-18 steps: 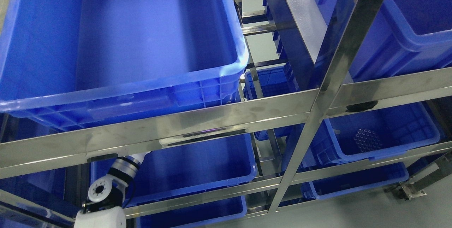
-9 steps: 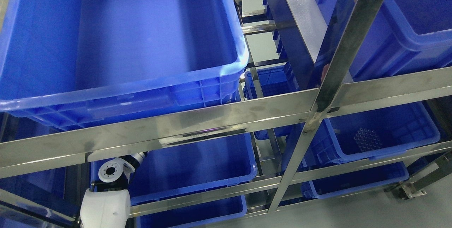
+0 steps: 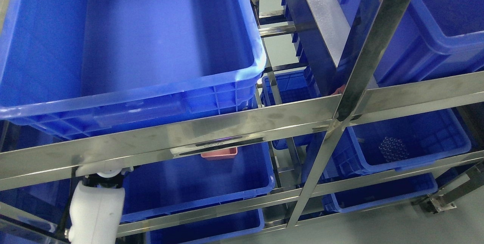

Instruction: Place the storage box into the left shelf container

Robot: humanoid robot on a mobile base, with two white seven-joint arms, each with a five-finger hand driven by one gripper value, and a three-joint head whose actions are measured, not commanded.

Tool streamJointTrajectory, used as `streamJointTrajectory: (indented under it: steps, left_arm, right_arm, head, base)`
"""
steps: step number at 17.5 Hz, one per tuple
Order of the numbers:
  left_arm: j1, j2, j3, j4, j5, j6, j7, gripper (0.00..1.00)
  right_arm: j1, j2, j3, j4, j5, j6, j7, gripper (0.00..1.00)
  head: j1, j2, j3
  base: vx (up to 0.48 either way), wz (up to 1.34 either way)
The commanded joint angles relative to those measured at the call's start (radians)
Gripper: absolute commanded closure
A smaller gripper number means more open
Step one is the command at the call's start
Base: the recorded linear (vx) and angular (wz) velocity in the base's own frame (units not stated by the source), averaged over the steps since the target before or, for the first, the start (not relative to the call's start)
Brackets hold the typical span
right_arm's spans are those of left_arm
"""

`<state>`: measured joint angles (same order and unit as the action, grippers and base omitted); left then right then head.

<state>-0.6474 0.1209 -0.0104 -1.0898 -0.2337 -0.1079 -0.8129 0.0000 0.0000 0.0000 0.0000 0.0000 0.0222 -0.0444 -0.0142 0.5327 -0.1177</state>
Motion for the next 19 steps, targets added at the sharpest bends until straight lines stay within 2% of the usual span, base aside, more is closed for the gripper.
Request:
streamJointTrajectory:
  steps: [1,2,3,5,9,10,13,15,17,19]
  left_arm:
    - [-0.009,0.038,0.106,-0.087,-0.015,0.002,-0.017,0.01]
    - [0.026,-0.066,0.216,-0.096,0.017,0.004,-0.015,0.01]
    - [0.072,-0.103,0.313,-0.125,0.02,-0.001,-0.014,0.01]
    - [0.15,-0.103,0.291,-0.2,0.081,0.004,0.018,0.01]
    - [0.329,-0.103,0.186,-0.381,0.135,-0.006,0.467,0.0]
    - [0.371,-0.103,0.156,-0.434,0.143,-0.015,0.515,0.0]
    - [0.454,-0.103,0.139,-0.507,0.145,-0.076,0.531,0.0]
    - [0.5,-0.103,0.148,-0.507,0.143,-0.139,0.532,0.0]
    - [0.546,-0.103,0.152,-0.507,0.143,-0.156,0.541,0.0]
    - [0.56,-0.103,0.144,-0.507,0.145,-0.176,0.612,0.0]
  right_arm:
    - [-0.002,-0.017,-0.005,-0.017,0.0,-0.001,0.0,0.0]
    - [0.0,-0.017,-0.005,-0.017,0.0,-0.001,0.0,0.0]
    - [0.0,-0.017,-0.005,-0.017,0.0,-0.001,0.0,0.0]
    - [0.0,-0.017,-0.005,-0.017,0.0,-0.001,0.0,0.0]
    - [0.0,-0.017,-0.005,-0.017,0.0,-0.001,0.0,0.0]
    - [-0.002,-0.017,-0.005,-0.017,0.0,-0.001,0.0,0.0]
    - [-0.002,-0.017,-0.005,-0.017,0.0,-0.001,0.0,0.0]
    - [-0.002,-0.017,-0.005,-0.017,0.0,-0.001,0.0,0.0]
    - [0.0,-0.017,-0.005,-0.017,0.0,-0.001,0.0,0.0]
    - [0.0,-0.017,-0.005,-0.017,0.0,-0.001,0.0,0.0]
  head:
    - [0.0,0.0,0.0]
    - [0.0,0.0,0.0]
    - [0.0,0.0,0.0]
    - [0.0,0.0,0.0]
    - [0.0,0.0,0.0]
    - [0.0,0.0,0.0]
    - [0.0,0.0,0.0]
    - [0.0,0.0,0.0]
    - [0.0,0.0,0.0]
    - [0.0,0.0,0.0]
  base:
    - [0.0,0.0]
    - [0.0,0.0]
    - [0.0,0.0]
    - [0.0,0.0]
    - [0.0,0.0]
    - [0.0,0.0]
    - [0.0,0.0]
    - [0.0,0.0]
    - [0.0,0.0]
    - [0.0,0.0]
